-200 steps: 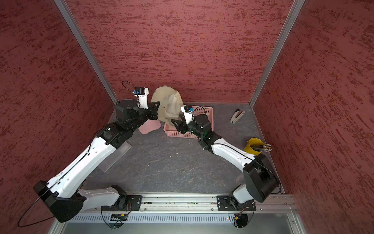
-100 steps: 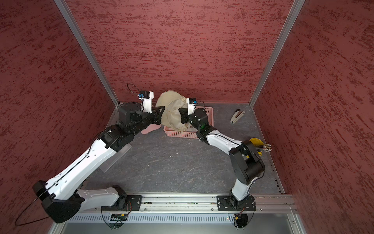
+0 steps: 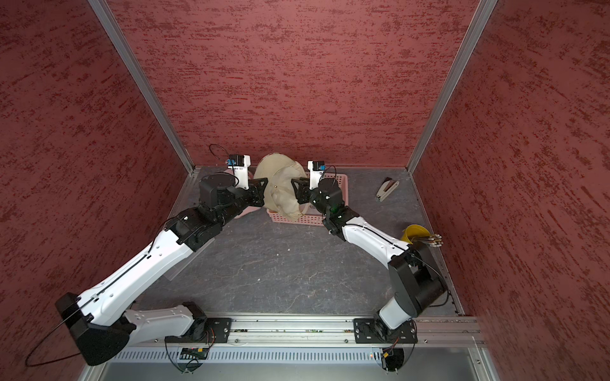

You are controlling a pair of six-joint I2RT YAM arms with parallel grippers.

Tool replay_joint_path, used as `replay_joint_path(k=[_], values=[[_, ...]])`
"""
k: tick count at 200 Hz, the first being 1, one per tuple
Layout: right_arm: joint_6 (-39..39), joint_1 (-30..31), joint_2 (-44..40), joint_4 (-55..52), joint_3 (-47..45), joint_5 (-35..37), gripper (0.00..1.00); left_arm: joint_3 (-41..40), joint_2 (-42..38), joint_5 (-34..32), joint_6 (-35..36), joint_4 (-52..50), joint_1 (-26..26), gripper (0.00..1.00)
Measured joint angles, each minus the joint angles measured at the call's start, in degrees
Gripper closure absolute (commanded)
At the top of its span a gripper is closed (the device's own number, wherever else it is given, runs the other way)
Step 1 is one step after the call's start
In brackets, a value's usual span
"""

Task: Turn the baseball cap inside out
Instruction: Turn over the baseball cap.

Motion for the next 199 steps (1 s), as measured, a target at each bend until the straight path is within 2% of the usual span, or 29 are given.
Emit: replay_joint_path(k=[37, 60, 81, 109, 137, 161, 192, 199], values=[[0.94, 0.17, 2.95, -1.25, 3.85, 0.04, 0.61, 0.66, 1.86, 0.35, 0.22, -1.62, -2.21, 1.0], [5.6, -1.36, 8.0, -2.34, 9.73, 0.63, 0.65, 1.16, 1.9, 0.22, 0.22, -2.38, -3.93, 1.0], [10.88, -4.04, 10.64, -2.78, 11.56, 1.66, 0.68, 1.44, 1.53, 0.11, -0.02, -2.1, -4.11, 1.0], [13.18, -6.67, 12.15, -7.28, 13.68, 2.29, 0.66, 1.42, 1.03, -0.98, 0.07, -2.51, -4.63, 1.0], [10.93, -5.51, 10.62, -10.16, 12.83, 1.16, 0.57, 1.29, 0.96, -3.5, 1.18, -2.43, -4.63, 1.0], [6.01, -3.21, 6.91, -11.52, 8.92, -2.89, 0.52, 1.31, 1.01, -5.25, 1.75, -2.03, -3.98, 1.0], [1.14, 0.79, 0.96, -9.33, 3.02, -7.74, 0.51, 1.88, 1.44, -6.23, 1.64, -2.19, -2.32, 1.0], [0.48, 1.44, -0.11, -8.13, 1.77, -8.68, 0.56, 2.19, 1.6, -6.23, 1.49, -2.32, -1.97, 1.0]])
